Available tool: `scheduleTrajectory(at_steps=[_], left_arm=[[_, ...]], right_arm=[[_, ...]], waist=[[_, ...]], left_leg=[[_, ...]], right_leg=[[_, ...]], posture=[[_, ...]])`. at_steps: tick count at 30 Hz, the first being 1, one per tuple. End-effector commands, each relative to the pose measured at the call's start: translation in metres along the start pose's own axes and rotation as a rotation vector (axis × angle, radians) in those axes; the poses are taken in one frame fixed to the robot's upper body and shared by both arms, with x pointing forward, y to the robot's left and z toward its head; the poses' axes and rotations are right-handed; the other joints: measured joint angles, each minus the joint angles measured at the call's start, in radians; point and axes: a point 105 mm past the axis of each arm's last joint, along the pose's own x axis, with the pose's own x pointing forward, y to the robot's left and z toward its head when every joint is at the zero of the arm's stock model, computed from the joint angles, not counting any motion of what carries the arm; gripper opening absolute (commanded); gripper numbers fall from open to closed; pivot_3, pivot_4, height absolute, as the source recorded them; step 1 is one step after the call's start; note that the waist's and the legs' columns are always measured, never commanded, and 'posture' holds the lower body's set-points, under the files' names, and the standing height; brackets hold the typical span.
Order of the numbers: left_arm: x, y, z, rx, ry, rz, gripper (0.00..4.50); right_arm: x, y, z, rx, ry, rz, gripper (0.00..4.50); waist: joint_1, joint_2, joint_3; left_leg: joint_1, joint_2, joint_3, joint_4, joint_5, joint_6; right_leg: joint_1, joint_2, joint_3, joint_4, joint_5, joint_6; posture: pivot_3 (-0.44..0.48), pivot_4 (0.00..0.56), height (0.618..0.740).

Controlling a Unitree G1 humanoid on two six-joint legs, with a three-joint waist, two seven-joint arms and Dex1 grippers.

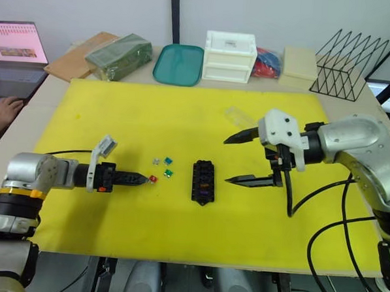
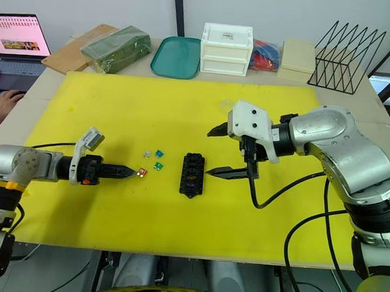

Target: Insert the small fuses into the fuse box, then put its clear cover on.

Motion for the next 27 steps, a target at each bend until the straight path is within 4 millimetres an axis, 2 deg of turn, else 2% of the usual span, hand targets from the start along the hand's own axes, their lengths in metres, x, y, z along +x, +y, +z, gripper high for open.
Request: scheduleTrajectory(at_steps=[1,11,15,22,25,27], left_arm=[[0.005,0.001,0.004,0.014,0.006,0.006,1.73],[0.020,0.009,0.007,0.021,0.016,0.013,1.73],[0.022,0.016,0.004,0.023,0.025,0.025,1.73],[0.029,0.015,-0.005,0.039,0.072,0.002,1.73],[0.029,0.017,-0.006,0.042,0.074,0.008,1.16],[0.028,0.019,-0.008,0.044,0.076,0.015,0.46]], right_arm=[[-0.003,0.000,0.009,-0.051,-0.006,-0.019,4.50],[-0.002,-0.001,0.011,-0.054,-0.007,-0.025,4.50],[-0.002,-0.001,0.012,-0.054,-0.007,-0.027,4.50],[-0.002,-0.002,0.012,-0.054,-0.004,-0.027,4.50],[-0.001,-0.002,0.012,-0.056,-0.002,-0.027,4.50],[-0.001,-0.002,0.012,-0.057,-0.001,-0.027,4.50]], waist=[[0.000,0.000,0.000],[0.004,0.000,0.000],[0.004,0.000,0.000],[0.005,0.001,-0.001],[0.005,0.001,-0.001],[0.005,0.001,-0.001]], left_leg=[[0.000,0.000,0.000,0.000,0.000,0.000],[0.000,-0.001,0.000,0.000,0.000,0.000],[0.001,-0.001,0.000,0.000,0.000,0.000],[0.002,-0.001,0.000,0.000,0.000,0.000],[0.002,-0.001,0.000,0.000,0.000,0.000],[0.002,-0.001,0.000,0.000,0.000,0.000]], right_leg=[[0.000,0.000,0.000,0.000,0.000,0.000],[0.001,-0.001,0.000,0.000,0.000,0.000],[0.001,-0.001,0.000,0.000,0.000,0.000],[0.002,-0.001,0.000,0.000,0.000,0.000],[0.002,-0.001,0.000,0.000,0.000,0.000],[0.002,-0.001,0.000,0.000,0.000,0.000]], posture=[[0.000,0.150,0.740],[0.000,0.150,0.740],[0.000,0.150,0.740],[0.000,0.150,0.740],[0.000,0.150,0.740],[0.000,0.150,0.740]])
